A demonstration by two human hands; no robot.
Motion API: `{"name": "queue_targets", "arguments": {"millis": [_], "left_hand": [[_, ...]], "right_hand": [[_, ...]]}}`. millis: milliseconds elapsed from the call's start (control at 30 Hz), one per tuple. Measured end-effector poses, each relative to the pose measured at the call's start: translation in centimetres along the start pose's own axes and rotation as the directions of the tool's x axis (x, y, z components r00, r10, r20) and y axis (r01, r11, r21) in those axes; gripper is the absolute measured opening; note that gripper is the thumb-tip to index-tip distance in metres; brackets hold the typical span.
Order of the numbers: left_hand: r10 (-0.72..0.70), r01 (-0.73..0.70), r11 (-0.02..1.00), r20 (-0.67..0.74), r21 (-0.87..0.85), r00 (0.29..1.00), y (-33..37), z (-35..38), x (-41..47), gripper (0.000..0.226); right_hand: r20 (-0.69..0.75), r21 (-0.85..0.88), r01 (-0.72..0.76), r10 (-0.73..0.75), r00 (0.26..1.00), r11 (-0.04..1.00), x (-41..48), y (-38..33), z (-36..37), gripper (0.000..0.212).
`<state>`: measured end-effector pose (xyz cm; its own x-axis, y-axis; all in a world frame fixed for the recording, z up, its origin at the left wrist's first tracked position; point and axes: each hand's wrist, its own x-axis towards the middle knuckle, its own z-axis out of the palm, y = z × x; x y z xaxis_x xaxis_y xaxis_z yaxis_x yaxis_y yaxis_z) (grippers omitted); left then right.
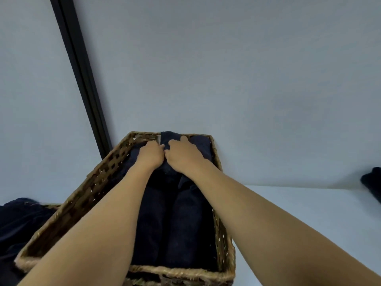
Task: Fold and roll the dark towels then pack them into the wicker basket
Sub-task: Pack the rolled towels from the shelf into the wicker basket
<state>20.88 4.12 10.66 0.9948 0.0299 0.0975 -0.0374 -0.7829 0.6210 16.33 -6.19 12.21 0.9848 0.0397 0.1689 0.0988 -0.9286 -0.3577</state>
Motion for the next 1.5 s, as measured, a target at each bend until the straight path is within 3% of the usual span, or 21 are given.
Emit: {"name": "queue_targets", "arguments": {"millis": [67, 167, 233, 300, 367, 467, 567, 733, 867, 967, 1100, 1200, 1300, 1367, 1500], "left_hand": [[-0.001, 0.004, 0.995, -0.039, 0.095, 0.999, 0.5, -0.1, -0.6, 0.034], [0.134, -0.06, 0.963, -0.272, 0.263, 0.953, 3.3, -1.3, -2.1, 0.03], [0.257, -0.189, 0.957, -0.348, 0.218, 0.901, 6.9, -1.6, -3.5, 0.032], [0.325, -0.321, 0.945, -0.29, 0.062, 0.9, 11.6, -1.0, -4.9, 0.03], [0.335, -0.355, 0.927, -0.154, -0.123, 0.929, 16.5, 1.2, -6.0, 0.025], [0.316, -0.282, 0.89, 0.039, -0.36, 0.948, 23.1, 6.6, -8.1, 0.016], [0.278, -0.117, 0.844, 0.24, -0.523, 0.93, 28.5, 13.9, -10.6, 0.019], [0.266, 0.101, 0.814, 0.521, -0.572, 0.811, 35.2, 26.5, -15.3, 0.024], [0.221, 0.219, 0.828, 0.659, -0.517, 0.72, 38.2, 33.7, -18.9, 0.017], [0.216, 0.205, 0.861, 0.7, -0.465, 0.68, 39.3, 38.1, -20.4, 0.027], [0.164, 0.241, 0.868, 0.708, -0.435, 0.686, 39.5, 42.1, -19.8, 0.05], [0.121, 0.307, 0.846, 0.719, -0.435, 0.684, 39.6, 42.7, -19.0, 0.055], [0.085, 0.356, 0.833, 0.735, -0.422, 0.672, 39.0, 42.0, -18.5, 0.066], [0.092, 0.319, 0.846, 0.706, -0.428, 0.702, 38.4, 40.1, -18.0, 0.056], [0.14, 0.156, 0.9, 0.608, -0.407, 0.781, 35.9, 33.9, -15.4, 0.041]], "right_hand": [[-0.004, 0.022, -0.016, 0.016, 1.0, 1.0, -0.3, -0.2, -0.3, 0.029], [-0.158, 0.12, 0.028, -0.009, 0.987, 0.992, -1.7, 0.5, -1.9, 0.02], [-0.264, 0.2, 0.056, -0.001, 0.965, 0.978, -3.0, 2.1, -3.9, 0.026], [-0.317, 0.274, 0.042, 0.049, 0.947, 0.961, -4.3, 4.8, -6.6, 0.033], [-0.343, 0.294, -0.008, 0.114, 0.933, 0.956, -5.6, 8.7, -9.5, 0.035], [-0.339, 0.257, -0.156, 0.24, 0.91, 0.954, -8.2, 16.0, -12.9, 0.033], [-0.295, 0.202, -0.323, 0.372, 0.88, 0.925, -11.5, 24.1, -15.3, 0.031], [-0.266, 0.153, -0.565, 0.584, 0.767, 0.811, -17.2, 36.9, -17.0, 0.039], [-0.314, 0.037, -0.659, 0.635, 0.706, 0.751, -20.4, 45.2, -16.2, 0.025], [-0.285, -0.093, -0.696, 0.651, 0.704, 0.712, -21.7, 49.5, -14.7, 0.026], [-0.198, -0.19, -0.674, 0.644, 0.739, 0.714, -22.3, 52.0, -12.5, 0.028], [-0.252, -0.088, -0.706, 0.67, 0.698, 0.703, -21.8, 51.8, -12.1, 0.027], [-0.256, 0.125, -0.706, 0.71, 0.656, 0.698, -21.6, 51.1, -12.1, 0.027], [-0.242, 0.242, -0.653, 0.697, 0.675, 0.717, -21.1, 49.9, -12.1, 0.032], [-0.256, 0.303, -0.562, 0.634, 0.73, 0.77, -18.9, 44.4, -12.8, 0.043]]}}
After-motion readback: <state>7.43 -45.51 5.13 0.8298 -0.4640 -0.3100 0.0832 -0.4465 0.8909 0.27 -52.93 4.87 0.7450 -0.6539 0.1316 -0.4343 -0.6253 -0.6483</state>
